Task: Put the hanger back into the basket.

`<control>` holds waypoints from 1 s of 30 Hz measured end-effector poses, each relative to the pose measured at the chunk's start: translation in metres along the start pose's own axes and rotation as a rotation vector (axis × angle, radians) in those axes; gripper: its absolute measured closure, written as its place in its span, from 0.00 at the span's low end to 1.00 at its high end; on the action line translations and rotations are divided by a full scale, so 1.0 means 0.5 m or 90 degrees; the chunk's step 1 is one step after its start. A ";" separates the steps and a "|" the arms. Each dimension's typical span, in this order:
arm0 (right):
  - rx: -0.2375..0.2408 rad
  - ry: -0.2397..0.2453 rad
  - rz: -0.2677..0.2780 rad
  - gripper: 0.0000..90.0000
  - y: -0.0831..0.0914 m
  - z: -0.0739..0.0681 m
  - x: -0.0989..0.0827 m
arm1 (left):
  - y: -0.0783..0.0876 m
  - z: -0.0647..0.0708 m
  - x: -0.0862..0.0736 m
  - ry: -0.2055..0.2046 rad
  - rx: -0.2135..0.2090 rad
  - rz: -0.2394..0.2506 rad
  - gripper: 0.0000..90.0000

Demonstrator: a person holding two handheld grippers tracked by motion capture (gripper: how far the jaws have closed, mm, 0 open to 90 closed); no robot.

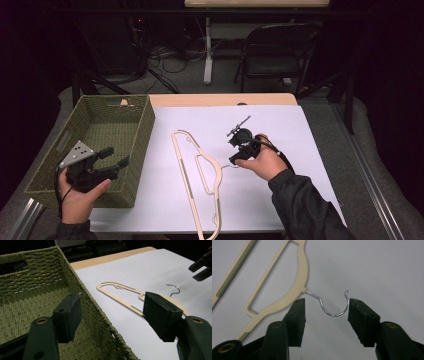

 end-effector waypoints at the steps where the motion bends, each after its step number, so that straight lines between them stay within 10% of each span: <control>1: 0.010 0.006 -0.002 0.59 -0.010 -0.006 0.003 | 0.000 0.000 0.000 0.002 0.000 0.002 0.35; 30: 0.067 0.029 -0.083 0.53 -0.102 -0.091 0.047 | -0.002 -0.001 -0.001 0.000 -0.003 0.000 0.35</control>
Point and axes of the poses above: each handheld gripper's, and its own axes: y roughly backward along the jaws, x roughly out of its top, z roughly to its right, the point moved 6 cm from there along -y, roughly forward along the jaws, and after that the axes turned 3 degrees about -z, right-handed, at the moved point
